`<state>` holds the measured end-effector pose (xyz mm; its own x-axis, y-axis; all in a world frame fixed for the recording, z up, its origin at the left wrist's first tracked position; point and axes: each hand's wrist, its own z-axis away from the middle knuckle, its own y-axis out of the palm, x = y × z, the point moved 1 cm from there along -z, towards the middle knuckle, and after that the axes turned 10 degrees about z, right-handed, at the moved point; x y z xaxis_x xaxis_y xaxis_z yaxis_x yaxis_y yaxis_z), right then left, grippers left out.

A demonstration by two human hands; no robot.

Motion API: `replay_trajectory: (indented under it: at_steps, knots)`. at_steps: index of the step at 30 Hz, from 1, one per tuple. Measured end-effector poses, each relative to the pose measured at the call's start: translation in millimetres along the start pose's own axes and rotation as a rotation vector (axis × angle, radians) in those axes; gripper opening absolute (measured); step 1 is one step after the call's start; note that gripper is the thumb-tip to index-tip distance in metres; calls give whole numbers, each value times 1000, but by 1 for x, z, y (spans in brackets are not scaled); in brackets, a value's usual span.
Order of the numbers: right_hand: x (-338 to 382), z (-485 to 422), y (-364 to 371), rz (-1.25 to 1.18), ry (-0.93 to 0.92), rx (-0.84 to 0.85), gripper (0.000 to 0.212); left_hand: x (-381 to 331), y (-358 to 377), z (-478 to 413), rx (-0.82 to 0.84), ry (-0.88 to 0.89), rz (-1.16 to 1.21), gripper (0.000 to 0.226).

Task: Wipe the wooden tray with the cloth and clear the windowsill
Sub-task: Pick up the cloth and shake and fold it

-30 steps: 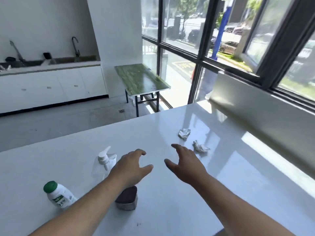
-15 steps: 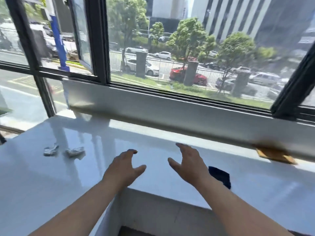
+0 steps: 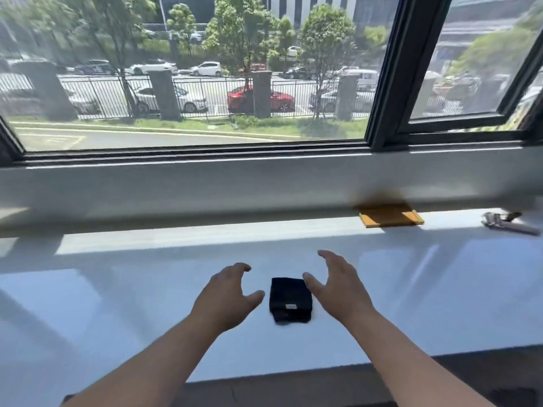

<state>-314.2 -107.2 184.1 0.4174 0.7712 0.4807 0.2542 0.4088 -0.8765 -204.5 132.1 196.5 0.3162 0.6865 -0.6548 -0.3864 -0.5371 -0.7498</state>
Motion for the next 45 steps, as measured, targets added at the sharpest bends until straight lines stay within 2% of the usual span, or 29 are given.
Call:
replay_trajectory:
  at_steps: [4,8,14,17,19,22,24,28,34,38,41,45]
  knots:
    - [-60,-38,18,4,74,102,64,-20,54,-51,66,-62,-12,71]
    - [-95,-67,55,98,49,248,53,-13,98,-85,152,-139,-42,71]
    - [-99,-96,127,201,-74,382,50,13,140,-111,208,-213,-59,71]
    - [-94,-105,158,295,-108,494,56,24,142,-113,233,-260,-53,69]
    - [-94,-111,173,402,-127,541,53,32,136,-117,245,-278,-66,67]
    - [-94,-119,184,547,-165,480,34,43,121,-129,231,-287,-56,64]
    - [-88,-125,180,537,-128,459,32,48,111,-136,229,-276,-44,59]
    - [-41,-149,131,148,3,433,26,43,80,-148,249,-220,4,55]
    - [66,-186,19,-201,0,348,16,0,5,-186,233,-55,192,76]
    - [103,-196,-28,-219,-11,213,17,-25,-20,-208,286,52,356,48]
    - [110,-195,-45,-157,-6,138,15,-35,-21,-214,294,90,437,46]
    - [124,-197,-56,-156,13,112,16,-37,-26,-217,251,147,379,29]
